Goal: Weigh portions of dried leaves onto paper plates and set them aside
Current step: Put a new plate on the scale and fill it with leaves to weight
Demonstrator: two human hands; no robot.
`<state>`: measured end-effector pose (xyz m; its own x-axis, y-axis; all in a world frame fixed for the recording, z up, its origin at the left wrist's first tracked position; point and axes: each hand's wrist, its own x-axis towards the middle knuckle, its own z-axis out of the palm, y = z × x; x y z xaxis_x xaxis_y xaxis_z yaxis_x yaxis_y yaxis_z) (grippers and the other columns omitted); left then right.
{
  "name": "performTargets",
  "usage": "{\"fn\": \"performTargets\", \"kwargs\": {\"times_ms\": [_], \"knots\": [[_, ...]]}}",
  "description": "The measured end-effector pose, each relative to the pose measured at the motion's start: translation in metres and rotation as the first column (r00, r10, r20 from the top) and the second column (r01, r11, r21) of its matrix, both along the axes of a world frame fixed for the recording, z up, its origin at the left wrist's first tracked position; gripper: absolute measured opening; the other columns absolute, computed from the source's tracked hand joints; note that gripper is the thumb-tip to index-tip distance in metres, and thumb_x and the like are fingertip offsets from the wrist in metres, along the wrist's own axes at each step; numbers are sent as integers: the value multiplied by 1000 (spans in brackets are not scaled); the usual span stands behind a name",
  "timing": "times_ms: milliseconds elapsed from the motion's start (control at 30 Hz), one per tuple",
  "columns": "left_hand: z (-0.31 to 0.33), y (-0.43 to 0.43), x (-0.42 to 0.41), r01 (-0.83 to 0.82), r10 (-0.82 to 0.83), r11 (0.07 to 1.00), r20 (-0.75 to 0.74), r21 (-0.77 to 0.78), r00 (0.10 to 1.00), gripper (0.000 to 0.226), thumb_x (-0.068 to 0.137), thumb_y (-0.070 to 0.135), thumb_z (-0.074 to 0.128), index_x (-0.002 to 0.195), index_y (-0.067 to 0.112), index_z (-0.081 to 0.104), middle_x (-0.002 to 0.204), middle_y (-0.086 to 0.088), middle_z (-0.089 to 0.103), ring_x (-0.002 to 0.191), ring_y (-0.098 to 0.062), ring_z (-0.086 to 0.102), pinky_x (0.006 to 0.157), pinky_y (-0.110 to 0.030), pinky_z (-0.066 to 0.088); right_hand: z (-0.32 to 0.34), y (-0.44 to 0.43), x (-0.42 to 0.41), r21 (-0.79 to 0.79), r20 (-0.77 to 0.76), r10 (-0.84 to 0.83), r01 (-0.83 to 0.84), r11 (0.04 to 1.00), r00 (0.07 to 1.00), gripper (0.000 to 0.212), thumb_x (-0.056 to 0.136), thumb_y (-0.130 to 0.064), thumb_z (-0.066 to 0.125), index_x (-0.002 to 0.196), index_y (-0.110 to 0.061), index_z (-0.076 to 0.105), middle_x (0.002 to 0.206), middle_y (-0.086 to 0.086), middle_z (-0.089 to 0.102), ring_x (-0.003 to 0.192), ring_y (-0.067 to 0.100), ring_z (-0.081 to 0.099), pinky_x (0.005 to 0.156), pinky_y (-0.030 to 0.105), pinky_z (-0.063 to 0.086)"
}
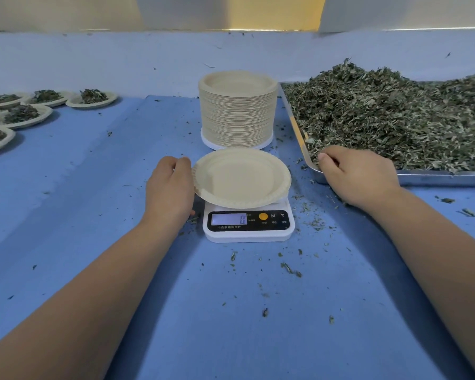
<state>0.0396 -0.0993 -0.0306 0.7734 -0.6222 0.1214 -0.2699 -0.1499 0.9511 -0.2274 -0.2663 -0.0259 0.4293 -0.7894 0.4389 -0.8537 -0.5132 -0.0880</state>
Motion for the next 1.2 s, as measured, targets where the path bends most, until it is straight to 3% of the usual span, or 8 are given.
{"fn": "performTargets", "kwargs": {"times_ms": [100,233,400,500,633,867,1067,1200], "knots": [[0,0,0,2,-3,1000,-13,-15,1000,30,99,37,41,100,13,58,89,-4,57,71,-28,53,31,-16,36,5,-2,3,102,-47,6,-1,995,999,49,99,-69,21,124,-40,52,86,-3,67,79,26,59,64,34,41],[-1,0,2,19,-21,999,-60,-39,998,25,97,36,41,95,17,58,87,-7,57,70,-26,53,33,-16,39,19,-14,16,295,-94,30,-1,955,995,73,90,-83,17,148,-43,35,133,3,61,116,31,59,87,44,48],[-2,3,3,55,-61,996,-90,-74,994,21,97,35,41,92,24,57,82,-3,57,65,-22,53,35,-20,42,24,-45,49,607,-14,24,-11,794,1000,93,88,-85,26,161,-28,13,167,3,21,148,32,30,117,48,29],[-2,3,5,63,-75,992,-109,-105,991,20,97,35,40,94,25,57,79,-3,57,62,-21,53,35,-20,43,19,-68,64,632,-12,27,-13,775,1000,92,92,-80,23,162,-22,11,170,5,5,155,30,7,123,56,13],[-2,-1,10,59,-87,987,-187,-151,978,20,94,32,39,94,27,58,69,-4,55,54,-20,49,36,-23,43,14,-92,73,592,-38,-62,72,803,997,84,94,-78,13,162,-28,14,169,6,-5,155,29,-12,121,60,-2],[-2,-12,22,42,-168,952,-399,-304,901,24,84,28,42,99,20,60,55,-2,52,43,-18,43,43,-26,40,23,-123,92,469,-41,-45,59,881,998,72,106,-56,4,160,-12,21,166,19,14,155,32,4,123,44,2],[-6,-17,27,-46,-94,956,-453,-289,886,16,90,17,40,91,16,56,47,7,39,40,-12,32,36,-21,27,25,-152,106,500,4,-134,114,859,991,73,104,-61,4,161,-18,20,167,15,13,155,33,5,124,49,6],[-6,-20,25,-41,-91,960,-449,-276,889,16,90,16,40,91,17,56,51,6,38,42,-12,33,37,-21,27,24,-157,106,648,30,-247,169,742,969,97,92,-81,8,156,-12,33,164,15,26,150,35,26,120,51,19]]}}
